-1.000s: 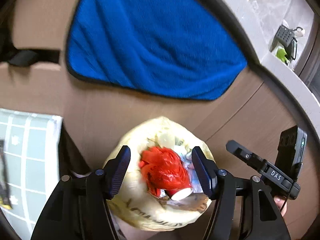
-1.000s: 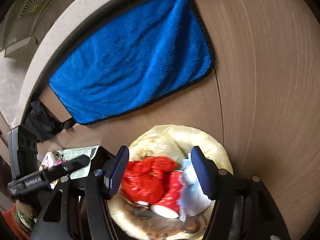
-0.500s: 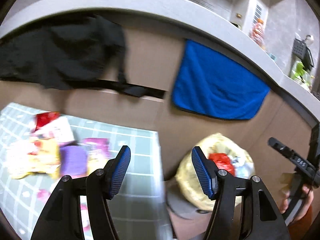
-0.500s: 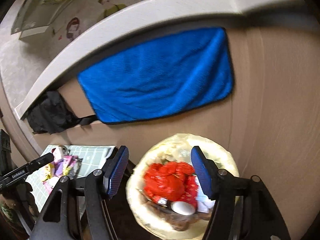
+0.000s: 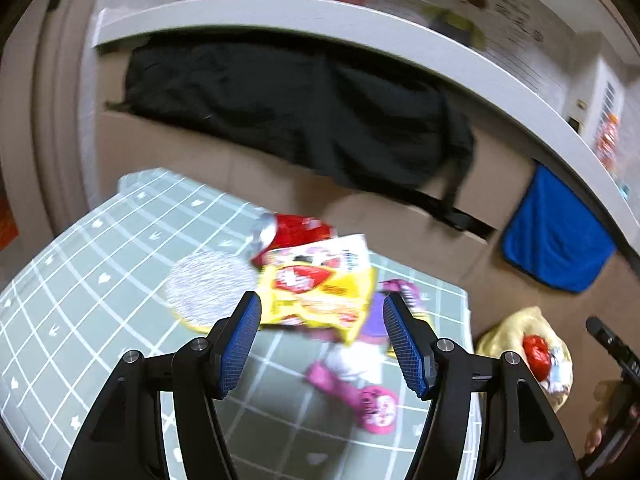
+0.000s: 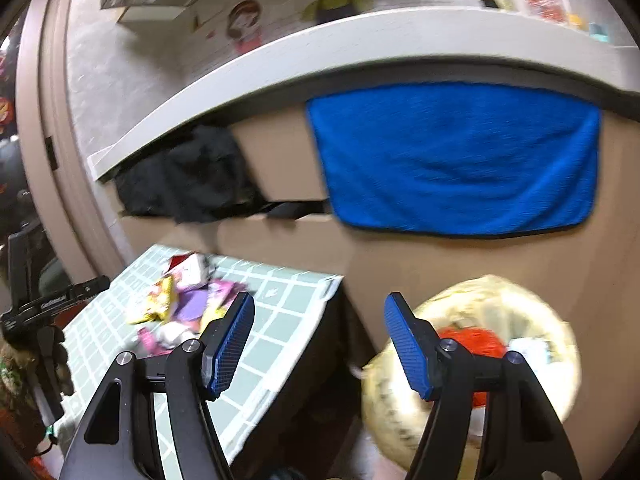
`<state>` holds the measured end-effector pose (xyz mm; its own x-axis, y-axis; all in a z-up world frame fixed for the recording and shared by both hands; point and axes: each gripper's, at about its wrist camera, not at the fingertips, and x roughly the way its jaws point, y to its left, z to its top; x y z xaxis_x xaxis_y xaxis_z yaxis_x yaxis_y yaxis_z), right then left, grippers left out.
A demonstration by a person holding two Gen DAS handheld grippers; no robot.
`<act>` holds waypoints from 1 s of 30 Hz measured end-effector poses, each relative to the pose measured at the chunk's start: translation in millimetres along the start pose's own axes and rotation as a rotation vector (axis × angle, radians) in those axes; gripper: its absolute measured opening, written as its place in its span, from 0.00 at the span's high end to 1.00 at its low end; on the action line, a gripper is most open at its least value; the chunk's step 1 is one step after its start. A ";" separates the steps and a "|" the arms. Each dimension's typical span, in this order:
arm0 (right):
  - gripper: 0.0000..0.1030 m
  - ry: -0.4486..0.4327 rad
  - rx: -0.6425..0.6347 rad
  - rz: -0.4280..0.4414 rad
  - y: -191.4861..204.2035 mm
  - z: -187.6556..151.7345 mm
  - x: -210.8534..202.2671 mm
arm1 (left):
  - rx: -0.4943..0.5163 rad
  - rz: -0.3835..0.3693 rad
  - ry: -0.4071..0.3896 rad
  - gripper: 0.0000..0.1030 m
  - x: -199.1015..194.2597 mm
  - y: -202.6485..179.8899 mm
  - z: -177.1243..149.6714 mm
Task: Collect trash
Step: 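Move the left tool back to the table and grasp the red soda can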
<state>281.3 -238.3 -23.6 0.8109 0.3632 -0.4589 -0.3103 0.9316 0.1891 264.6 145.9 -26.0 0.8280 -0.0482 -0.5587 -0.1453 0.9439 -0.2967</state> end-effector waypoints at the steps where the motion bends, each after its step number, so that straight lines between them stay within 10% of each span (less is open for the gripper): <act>1: 0.37 0.014 0.000 0.025 5.8 -0.1 6.0 | -0.014 0.005 0.005 0.38 1.8 6.6 -0.9; 19: 0.37 0.184 -0.045 0.143 62.5 -11.5 83.4 | -0.035 -0.071 0.116 0.35 49.5 29.2 -11.5; 30: 0.37 0.279 -0.054 0.246 108.0 -12.4 151.0 | -0.087 -0.145 0.152 0.32 139.3 52.8 74.0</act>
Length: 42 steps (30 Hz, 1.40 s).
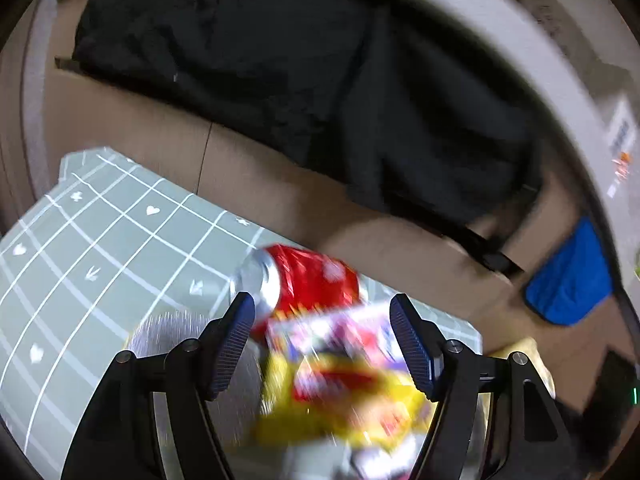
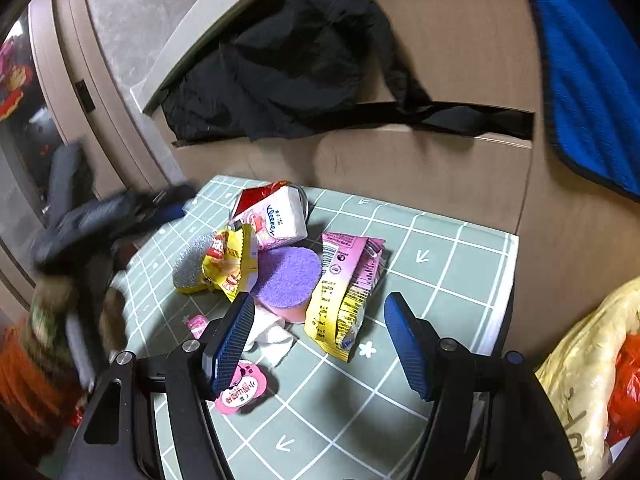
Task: Collect trash
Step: 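Move the left tool back to the table and grasp the red soda can, then lift the red soda can with the left tool while the right grasps the yellow chip bag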
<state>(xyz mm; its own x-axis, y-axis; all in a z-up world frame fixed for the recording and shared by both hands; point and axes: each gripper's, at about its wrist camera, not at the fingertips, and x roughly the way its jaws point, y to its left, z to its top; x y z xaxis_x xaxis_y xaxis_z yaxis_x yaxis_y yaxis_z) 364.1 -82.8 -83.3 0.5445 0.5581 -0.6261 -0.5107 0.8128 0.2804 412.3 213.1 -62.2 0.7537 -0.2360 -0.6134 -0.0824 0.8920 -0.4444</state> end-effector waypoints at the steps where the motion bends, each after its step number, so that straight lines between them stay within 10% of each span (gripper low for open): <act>1: 0.37 0.008 -0.009 -0.006 1.5 -0.6 2.6 | -0.012 0.004 0.019 0.32 12.0 3.4 6.3; 11: 0.37 0.044 -0.013 -0.062 -15.3 0.8 7.5 | -0.105 0.145 0.160 0.34 93.9 36.6 24.0; 14: 0.37 0.046 -0.004 -0.047 -16.6 3.7 10.6 | -0.088 0.154 0.163 0.49 85.1 36.4 17.5; 29: 0.37 0.051 -0.109 0.051 32.5 2.7 16.6 | -0.078 0.197 -0.088 0.49 -92.6 46.8 -48.3; 42: 0.37 0.125 -0.238 0.118 92.3 -15.6 27.2 | -0.113 0.232 -0.100 0.49 -152.4 63.6 -126.5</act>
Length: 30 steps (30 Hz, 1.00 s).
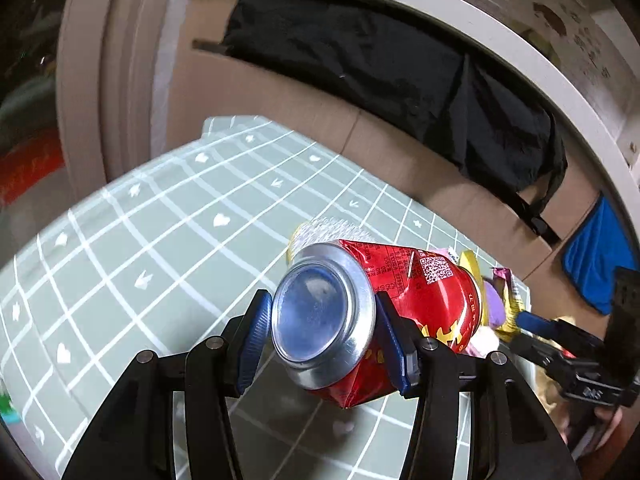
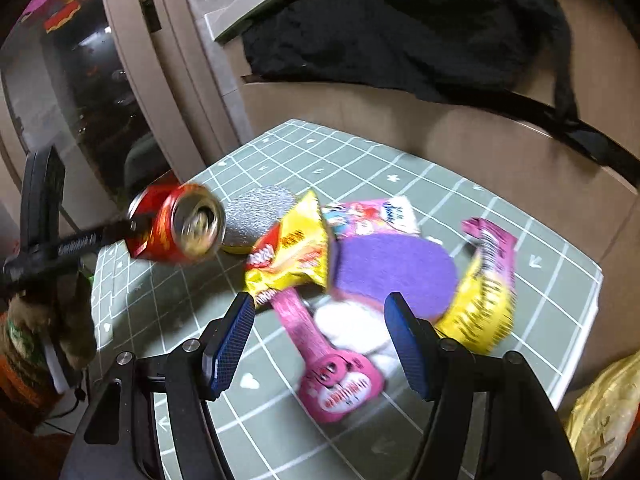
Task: Collect trash
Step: 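Lift the red soda can with the left tool while the right grasps the yellow chip bag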
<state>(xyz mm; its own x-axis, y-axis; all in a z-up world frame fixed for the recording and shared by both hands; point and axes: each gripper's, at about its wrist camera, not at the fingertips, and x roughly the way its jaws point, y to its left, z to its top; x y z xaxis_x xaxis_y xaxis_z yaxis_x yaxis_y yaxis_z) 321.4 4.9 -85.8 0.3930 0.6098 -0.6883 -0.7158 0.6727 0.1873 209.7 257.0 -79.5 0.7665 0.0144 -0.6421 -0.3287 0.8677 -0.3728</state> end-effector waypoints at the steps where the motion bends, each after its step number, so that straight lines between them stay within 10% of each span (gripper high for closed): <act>1: 0.37 0.000 -0.005 0.001 2.0 2.4 2.9 | -0.013 0.004 -0.004 0.49 -3.2 4.7 -1.5; 14: 0.38 0.032 0.018 -0.155 -33.3 70.4 69.2 | -0.059 -0.010 -0.014 0.49 -13.0 33.5 -7.1; 20: 0.38 0.112 0.169 -0.077 -60.2 61.6 98.4 | -0.076 -0.026 0.014 0.49 -3.0 39.1 -9.4; 30: 0.38 0.008 0.040 -0.050 -24.4 56.6 55.8 | -0.092 -0.019 -0.011 0.49 -7.4 41.7 -3.8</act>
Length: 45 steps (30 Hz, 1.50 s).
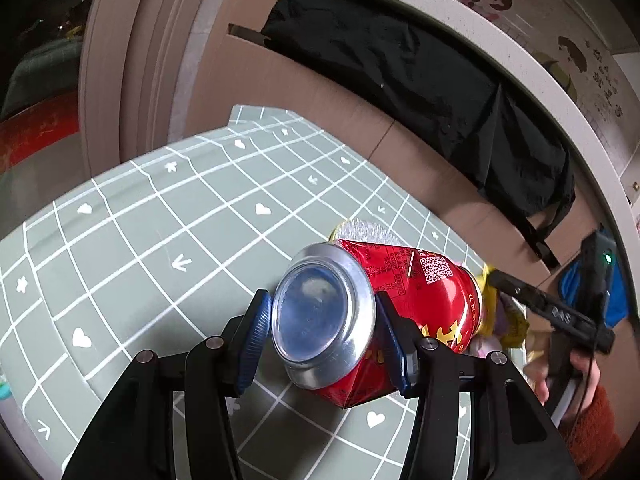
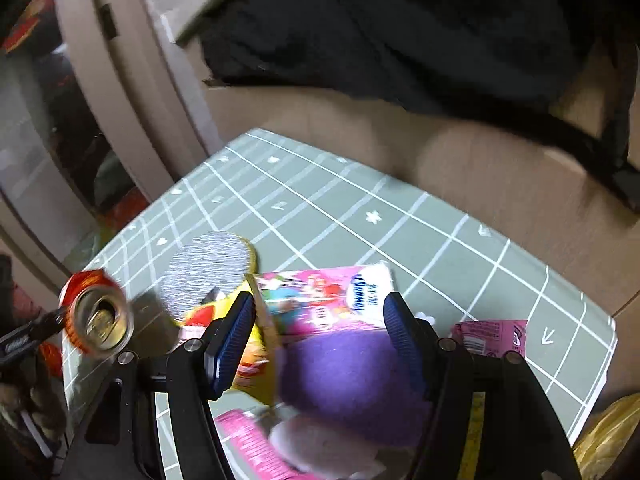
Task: Collect trash
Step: 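Lift the red soda can with the left tool while the right grasps the yellow chip bag, then carry can and chip bag over the yellow bin and open both tools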
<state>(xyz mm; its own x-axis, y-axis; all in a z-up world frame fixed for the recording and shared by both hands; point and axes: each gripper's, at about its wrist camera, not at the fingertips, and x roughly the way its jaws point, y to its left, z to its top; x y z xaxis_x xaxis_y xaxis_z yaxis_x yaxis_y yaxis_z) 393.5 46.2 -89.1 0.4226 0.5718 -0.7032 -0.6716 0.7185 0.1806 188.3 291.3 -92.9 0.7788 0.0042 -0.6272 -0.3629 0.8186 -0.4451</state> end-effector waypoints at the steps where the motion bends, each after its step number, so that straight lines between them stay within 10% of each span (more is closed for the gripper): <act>1: 0.38 -0.004 -0.007 0.014 3.0 -1.6 -1.5 | -0.001 0.002 -0.006 0.49 -1.9 0.0 1.6; 7: 0.49 0.063 -0.069 0.045 28.8 -14.6 17.5 | 0.003 0.006 -0.028 0.49 -11.3 -2.3 7.3; 11: 0.84 0.083 -0.166 0.000 45.9 -24.4 19.2 | 0.017 0.001 -0.031 0.49 -14.3 -10.8 7.3; 14: 0.87 0.053 -0.147 0.048 44.6 -21.1 -2.7 | 0.041 -0.012 -0.042 0.49 -18.6 -22.4 8.5; 33: 0.87 -0.275 -0.008 -0.122 -22.9 -17.6 -167.6 | 0.292 -0.126 -0.167 0.49 -43.3 -166.1 27.4; 45: 0.87 -0.433 0.147 -0.358 -107.4 -93.0 -296.4 | 0.483 -0.353 -0.102 0.49 -10.5 -330.5 -26.3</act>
<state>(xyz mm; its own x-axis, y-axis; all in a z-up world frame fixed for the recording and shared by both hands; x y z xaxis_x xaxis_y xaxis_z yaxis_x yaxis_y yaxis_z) 283.8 -237.4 36.0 0.8390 0.3711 -0.3979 -0.3628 0.9266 0.0991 286.6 5.6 44.1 0.8635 -0.2798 -0.4196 0.1813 0.9486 -0.2595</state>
